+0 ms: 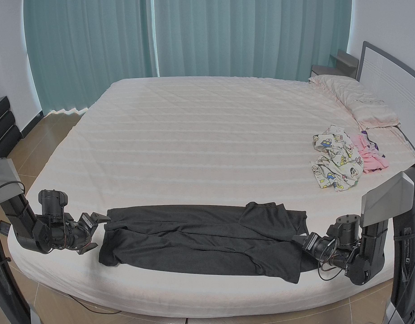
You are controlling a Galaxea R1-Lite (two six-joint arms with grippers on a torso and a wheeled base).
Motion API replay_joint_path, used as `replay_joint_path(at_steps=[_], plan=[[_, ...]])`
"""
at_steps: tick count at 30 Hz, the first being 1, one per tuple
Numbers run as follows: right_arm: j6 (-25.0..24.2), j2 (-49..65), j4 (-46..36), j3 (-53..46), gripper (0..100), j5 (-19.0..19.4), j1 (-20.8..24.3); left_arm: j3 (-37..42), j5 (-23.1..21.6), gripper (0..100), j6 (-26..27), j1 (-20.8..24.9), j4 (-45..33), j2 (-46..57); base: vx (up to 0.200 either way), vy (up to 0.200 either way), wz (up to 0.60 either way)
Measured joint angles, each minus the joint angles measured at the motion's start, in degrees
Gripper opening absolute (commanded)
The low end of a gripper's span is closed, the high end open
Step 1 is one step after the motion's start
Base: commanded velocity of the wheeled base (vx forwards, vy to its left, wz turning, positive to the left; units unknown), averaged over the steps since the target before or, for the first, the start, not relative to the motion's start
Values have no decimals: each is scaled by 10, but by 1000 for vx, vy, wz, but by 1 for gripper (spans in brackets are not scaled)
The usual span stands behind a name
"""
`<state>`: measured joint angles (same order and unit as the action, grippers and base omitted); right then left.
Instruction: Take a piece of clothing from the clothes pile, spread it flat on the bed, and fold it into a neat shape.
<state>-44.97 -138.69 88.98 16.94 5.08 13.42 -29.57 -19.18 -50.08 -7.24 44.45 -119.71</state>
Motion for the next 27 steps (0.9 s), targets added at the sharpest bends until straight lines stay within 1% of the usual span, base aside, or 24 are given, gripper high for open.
replay_joint_path(at_steps=[10, 15, 21, 27], plan=[[-4, -3, 0, 18, 100, 9, -9, 0, 0, 100, 0, 0, 0, -2, 0, 0, 0], [-5, 0, 0, 20, 100, 22, -6, -1, 0, 100, 0, 0, 0, -4, 0, 0, 0], [-5, 16, 0, 16, 100, 24, 1, 0, 0, 100, 1, 0, 0, -4, 0, 0, 0], [0, 7, 0, 17, 100, 24, 12, -1, 0, 100, 1, 0, 1, -4, 0, 0, 0]])
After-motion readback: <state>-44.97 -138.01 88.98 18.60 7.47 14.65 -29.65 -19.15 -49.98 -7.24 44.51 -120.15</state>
